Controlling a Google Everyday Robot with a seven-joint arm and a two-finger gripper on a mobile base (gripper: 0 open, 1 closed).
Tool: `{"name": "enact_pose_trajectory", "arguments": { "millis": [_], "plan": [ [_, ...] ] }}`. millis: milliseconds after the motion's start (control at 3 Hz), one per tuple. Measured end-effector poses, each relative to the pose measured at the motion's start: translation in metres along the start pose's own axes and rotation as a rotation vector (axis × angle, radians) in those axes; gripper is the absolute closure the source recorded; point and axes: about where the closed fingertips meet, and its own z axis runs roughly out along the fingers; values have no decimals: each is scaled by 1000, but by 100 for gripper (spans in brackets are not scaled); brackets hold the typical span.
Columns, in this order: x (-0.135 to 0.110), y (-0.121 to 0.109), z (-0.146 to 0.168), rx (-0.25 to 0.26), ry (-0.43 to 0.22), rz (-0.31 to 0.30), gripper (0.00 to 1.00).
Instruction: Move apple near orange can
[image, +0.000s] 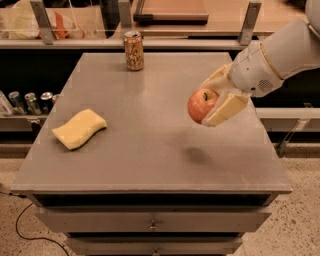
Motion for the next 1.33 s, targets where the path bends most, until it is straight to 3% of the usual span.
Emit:
{"name": "enact_pose_trajectory", "arguments": {
  "millis": [333, 667, 1333],
  "plan": [
    [0, 0, 0, 0, 0, 0, 100],
    [-1, -12, 7, 38, -4, -7, 100],
    [-27, -88, 35, 129, -27, -40, 100]
  ]
}}
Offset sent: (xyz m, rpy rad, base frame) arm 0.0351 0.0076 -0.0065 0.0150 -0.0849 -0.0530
